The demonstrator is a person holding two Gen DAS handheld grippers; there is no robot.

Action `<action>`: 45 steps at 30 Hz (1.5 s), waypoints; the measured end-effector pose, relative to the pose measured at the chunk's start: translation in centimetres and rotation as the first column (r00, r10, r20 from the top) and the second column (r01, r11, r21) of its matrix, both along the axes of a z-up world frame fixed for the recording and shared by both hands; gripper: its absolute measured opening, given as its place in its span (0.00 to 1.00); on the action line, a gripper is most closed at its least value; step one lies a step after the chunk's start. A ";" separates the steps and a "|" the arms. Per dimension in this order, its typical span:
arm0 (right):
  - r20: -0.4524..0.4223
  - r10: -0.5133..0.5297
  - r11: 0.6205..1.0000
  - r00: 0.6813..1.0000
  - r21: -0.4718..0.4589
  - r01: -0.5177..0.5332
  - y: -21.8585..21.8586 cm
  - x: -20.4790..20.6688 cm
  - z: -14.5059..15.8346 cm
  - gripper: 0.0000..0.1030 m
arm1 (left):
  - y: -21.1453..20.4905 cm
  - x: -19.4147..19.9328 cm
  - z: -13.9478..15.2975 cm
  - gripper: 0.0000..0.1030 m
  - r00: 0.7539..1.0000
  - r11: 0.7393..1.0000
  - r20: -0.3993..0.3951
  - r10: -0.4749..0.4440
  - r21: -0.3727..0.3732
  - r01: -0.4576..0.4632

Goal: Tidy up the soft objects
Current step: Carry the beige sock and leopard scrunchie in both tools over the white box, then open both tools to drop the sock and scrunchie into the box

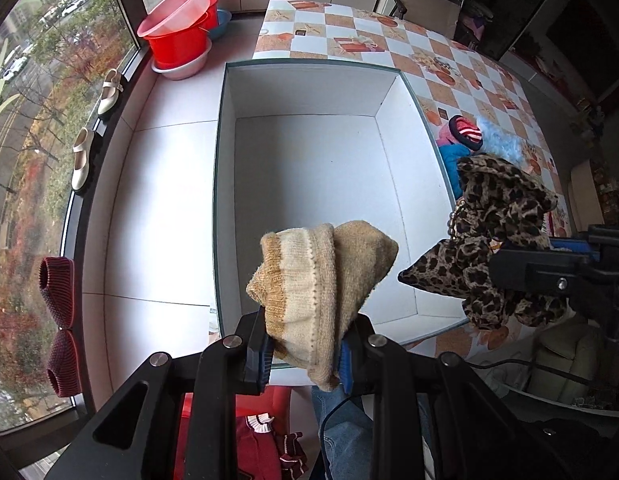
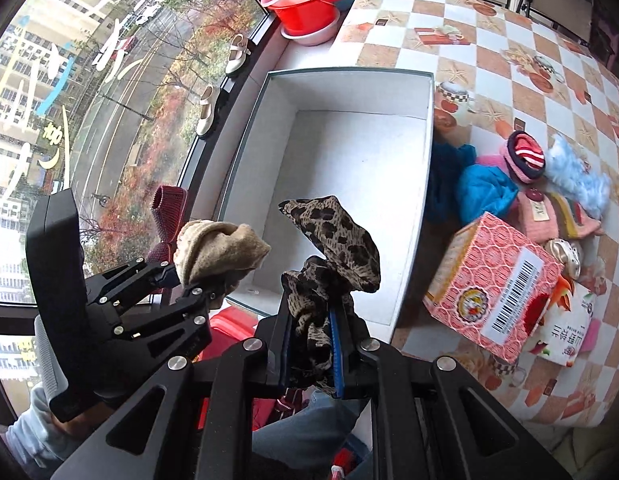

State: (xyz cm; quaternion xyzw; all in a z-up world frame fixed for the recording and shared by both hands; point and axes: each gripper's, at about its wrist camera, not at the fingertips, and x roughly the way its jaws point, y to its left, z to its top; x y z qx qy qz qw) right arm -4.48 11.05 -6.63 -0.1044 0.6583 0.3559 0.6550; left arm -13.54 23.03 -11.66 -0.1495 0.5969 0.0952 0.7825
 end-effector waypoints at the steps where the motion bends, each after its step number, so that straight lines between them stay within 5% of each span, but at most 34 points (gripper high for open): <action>1: -0.003 0.002 1.000 1.000 -0.003 -0.002 0.2 0.0 -0.3 0.16 | 0.0 0.2 -0.4 0.27 1.000 1.000 -0.008 -0.002 -0.003 0.001; 15: -0.064 0.002 0.997 0.998 -0.071 -0.007 1.9 0.0 -5.7 0.16 | -0.4 1.5 -4.6 0.27 0.994 0.999 -0.105 -0.036 -0.001 0.036; 26: -0.080 -0.002 0.997 0.997 -0.075 -0.004 1.6 -0.6 -6.7 0.17 | -1.1 1.1 -4.9 0.29 0.993 0.999 -0.109 -0.045 0.007 0.046; 31: -0.075 -0.007 0.998 0.997 -0.069 0.002 1.2 -0.4 -6.4 0.17 | -0.8 1.0 -4.5 0.50 0.996 0.999 -0.086 -0.034 0.004 0.034; 33: -0.065 -0.002 0.997 0.998 -0.071 -0.002 1.1 -0.5 -6.2 0.29 | -0.6 0.8 -4.3 0.61 0.998 1.000 -0.065 -0.024 -0.016 0.023; 35: -0.045 -0.002 0.998 0.999 -0.067 -0.001 0.8 -0.6 -5.8 0.73 | -0.3 0.5 -3.9 0.78 0.999 0.999 -0.041 -0.010 -0.034 0.008; 40: 0.000 -0.012 1.000 1.000 -0.026 0.012 0.1 -0.7 -4.1 0.77 | 0.8 0.0 -2.8 0.99 0.999 0.999 0.003 0.036 -0.032 -0.036; 43: 0.020 -0.033 0.999 0.999 0.016 0.033 -0.8 -0.5 -2.9 1.00 | 1.5 0.0 -2.2 1.00 0.996 0.996 0.038 0.078 -0.057 -0.075; 45: 0.032 -0.058 0.997 0.998 0.059 0.056 -1.2 -0.3 -1.8 1.00 | 2.1 -0.1 -1.7 1.00 0.993 0.993 0.057 0.099 -0.065 -0.095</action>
